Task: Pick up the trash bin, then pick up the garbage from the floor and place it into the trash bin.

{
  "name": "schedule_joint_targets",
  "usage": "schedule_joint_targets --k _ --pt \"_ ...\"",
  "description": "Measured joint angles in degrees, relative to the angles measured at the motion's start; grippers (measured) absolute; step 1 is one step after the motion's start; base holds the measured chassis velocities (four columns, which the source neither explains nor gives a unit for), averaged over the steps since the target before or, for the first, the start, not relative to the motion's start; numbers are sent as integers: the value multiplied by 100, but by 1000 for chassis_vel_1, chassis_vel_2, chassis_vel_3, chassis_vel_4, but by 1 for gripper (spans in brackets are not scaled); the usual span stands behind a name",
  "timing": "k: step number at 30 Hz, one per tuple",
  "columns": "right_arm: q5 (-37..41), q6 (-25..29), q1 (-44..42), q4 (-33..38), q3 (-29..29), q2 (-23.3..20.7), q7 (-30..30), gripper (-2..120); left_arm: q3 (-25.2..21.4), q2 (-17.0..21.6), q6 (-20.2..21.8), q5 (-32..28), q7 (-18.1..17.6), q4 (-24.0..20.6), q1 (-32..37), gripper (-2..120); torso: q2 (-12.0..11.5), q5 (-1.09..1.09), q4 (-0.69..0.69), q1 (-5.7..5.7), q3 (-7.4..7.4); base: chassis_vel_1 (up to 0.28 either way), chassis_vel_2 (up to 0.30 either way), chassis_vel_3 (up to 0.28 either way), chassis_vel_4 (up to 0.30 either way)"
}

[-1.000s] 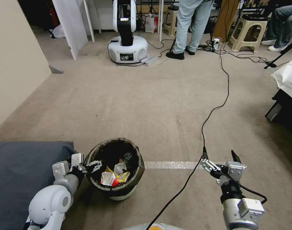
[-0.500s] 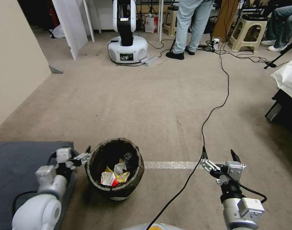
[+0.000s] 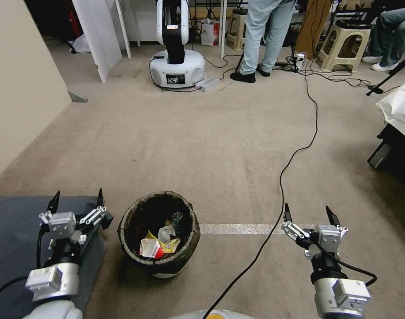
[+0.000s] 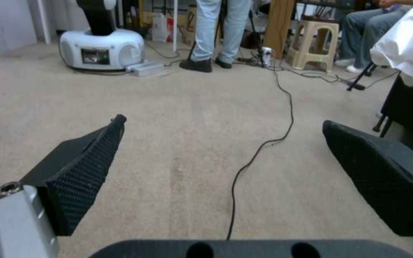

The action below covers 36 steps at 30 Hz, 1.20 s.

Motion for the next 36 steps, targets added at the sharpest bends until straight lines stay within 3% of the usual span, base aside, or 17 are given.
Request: schedule_joint_targets --k 36 --pt "-121 79 2 -41 -19 -60 -1 100 20 -54 -55 23 -87 -25 211 100 0 0 -1 0 0 0 0 0 0"
